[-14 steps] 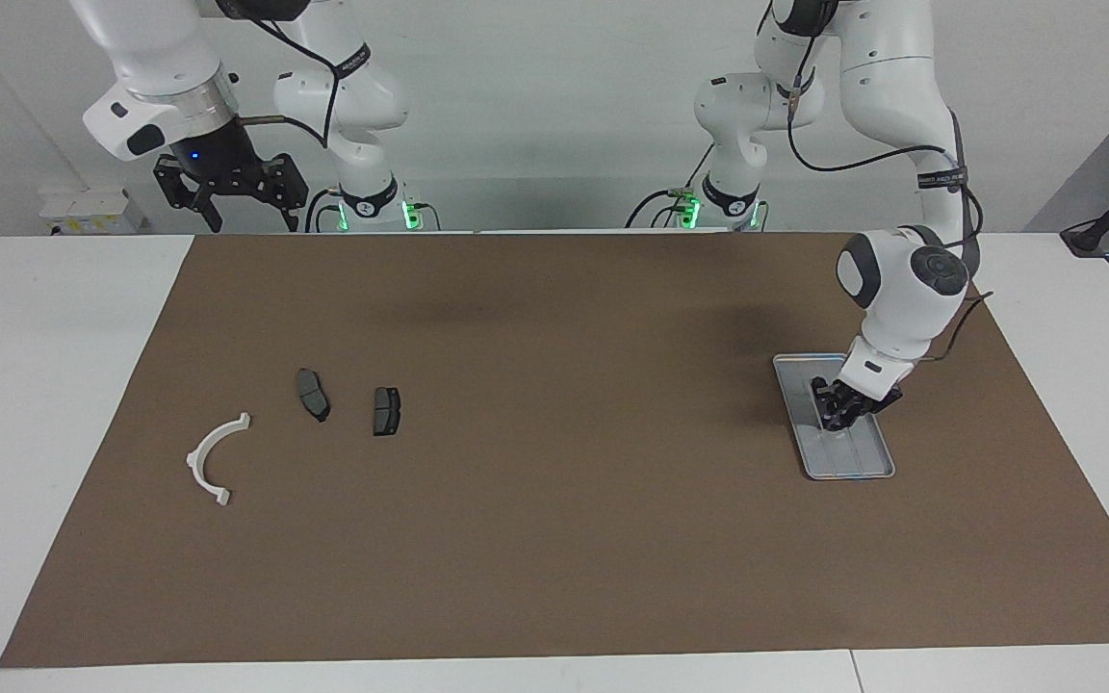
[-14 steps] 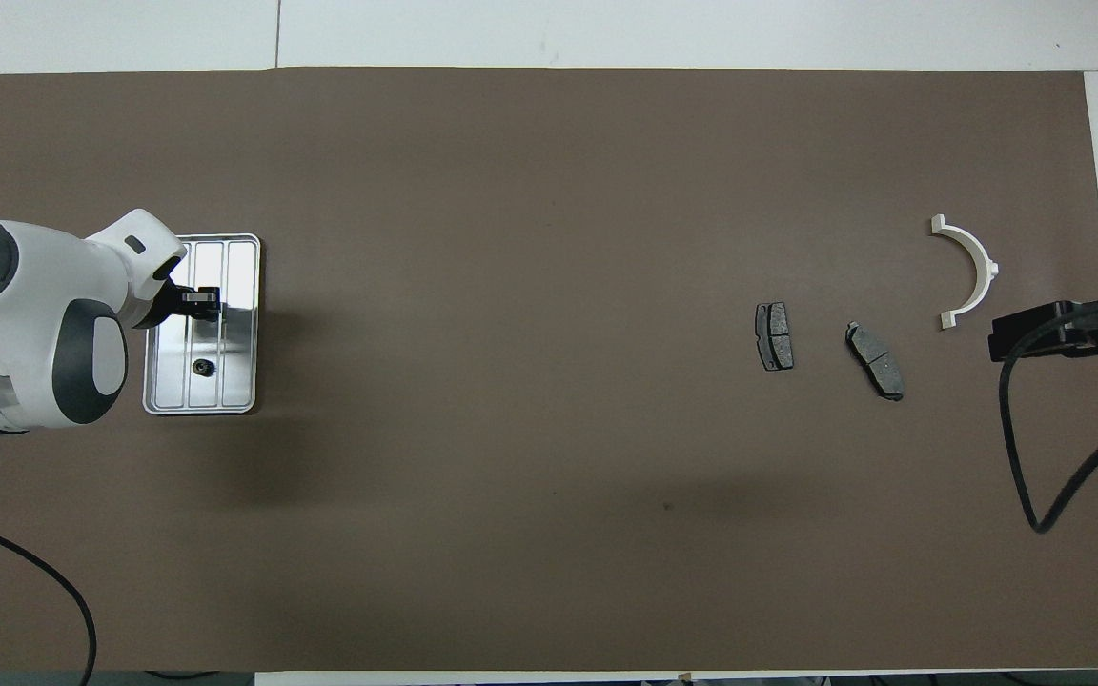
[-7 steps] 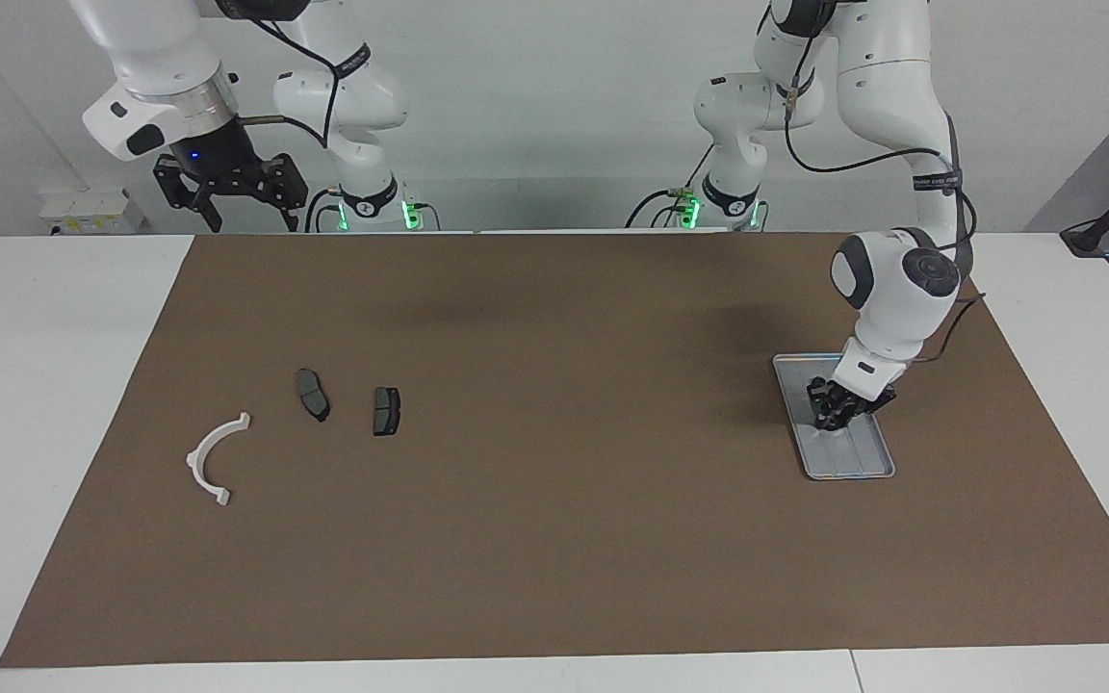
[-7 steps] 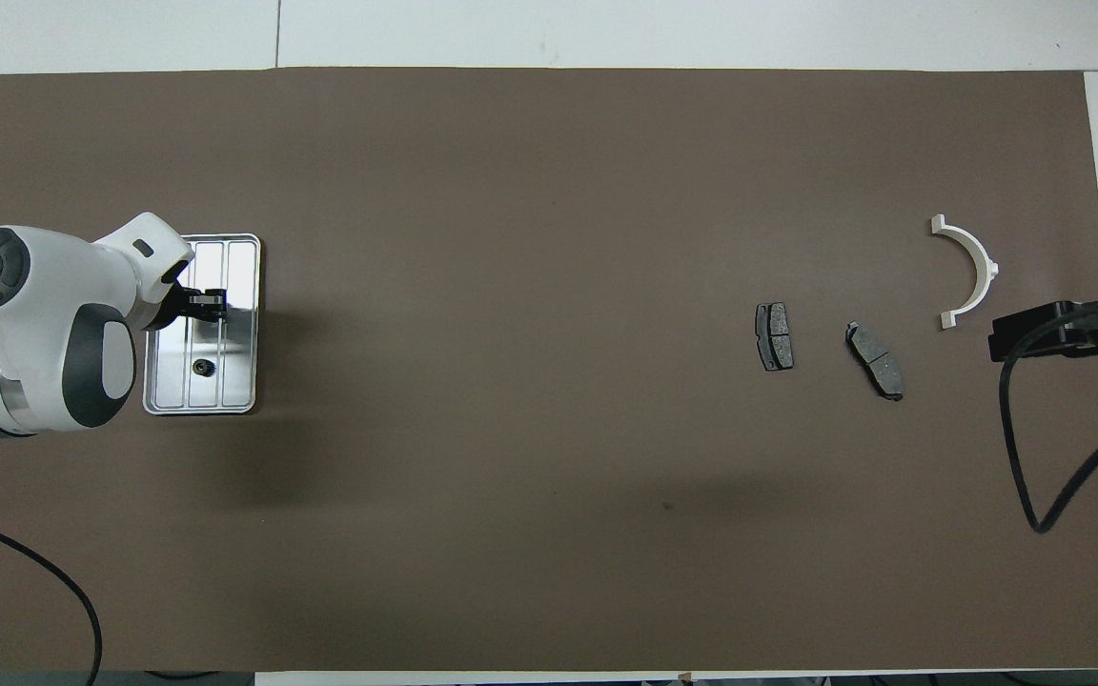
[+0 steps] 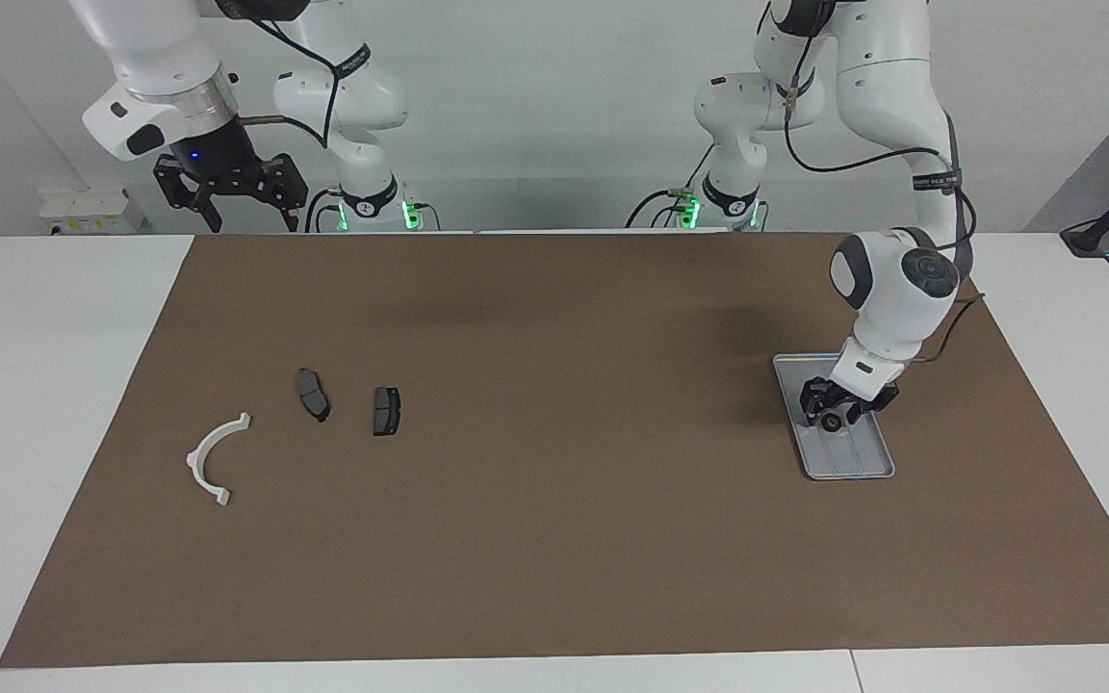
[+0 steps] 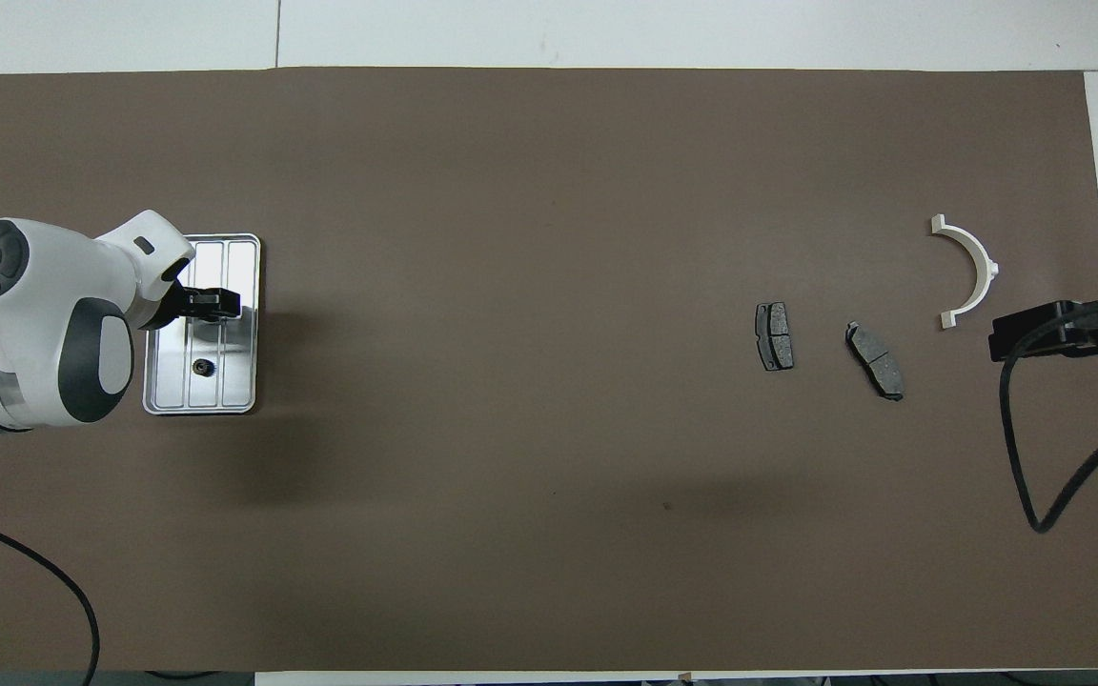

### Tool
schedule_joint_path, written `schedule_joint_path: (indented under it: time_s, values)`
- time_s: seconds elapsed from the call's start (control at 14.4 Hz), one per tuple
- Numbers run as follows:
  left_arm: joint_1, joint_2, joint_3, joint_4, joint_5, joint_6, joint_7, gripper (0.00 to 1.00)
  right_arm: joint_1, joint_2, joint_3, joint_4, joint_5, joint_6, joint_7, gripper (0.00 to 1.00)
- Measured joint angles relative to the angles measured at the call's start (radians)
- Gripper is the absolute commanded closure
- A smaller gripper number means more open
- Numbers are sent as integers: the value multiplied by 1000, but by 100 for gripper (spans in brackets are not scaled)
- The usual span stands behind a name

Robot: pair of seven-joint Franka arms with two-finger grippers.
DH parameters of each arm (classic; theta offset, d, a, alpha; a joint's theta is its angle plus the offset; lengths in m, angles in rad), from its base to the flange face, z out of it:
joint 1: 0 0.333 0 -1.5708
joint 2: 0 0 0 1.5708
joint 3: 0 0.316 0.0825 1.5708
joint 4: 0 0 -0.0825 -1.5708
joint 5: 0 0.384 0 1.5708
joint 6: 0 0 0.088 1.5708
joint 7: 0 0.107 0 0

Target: Pick bearing gear from pile to tray

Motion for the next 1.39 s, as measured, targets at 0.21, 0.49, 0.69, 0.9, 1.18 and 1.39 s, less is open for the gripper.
schedule_joint_path:
  time_s: [0.21, 0.49, 0.69, 0.9, 1.18, 1.39]
  values:
    - [4, -30, 4, 149, -12, -219, 0, 0, 0, 0, -1, 0, 0, 0, 0, 0]
    - [11, -126, 17, 392, -42, -539, 0, 0, 0, 0, -2, 1, 0, 0, 0, 0]
    - [11, -209, 17, 476, -42, -675, 0, 0, 0, 0, -2, 2, 0, 0, 0, 0]
    - [10, -272, 15, 480, -42, -787, 0, 0, 0, 0, -2, 3, 0, 0, 0, 0]
    - [9, -284, 10, 490, -42, -885, 0, 0, 0, 0, -2, 3, 0, 0, 0, 0]
    - [7, -284, 0, 490, -41, -911, 0, 0, 1, 0, -1, 3, 0, 0, 0, 0]
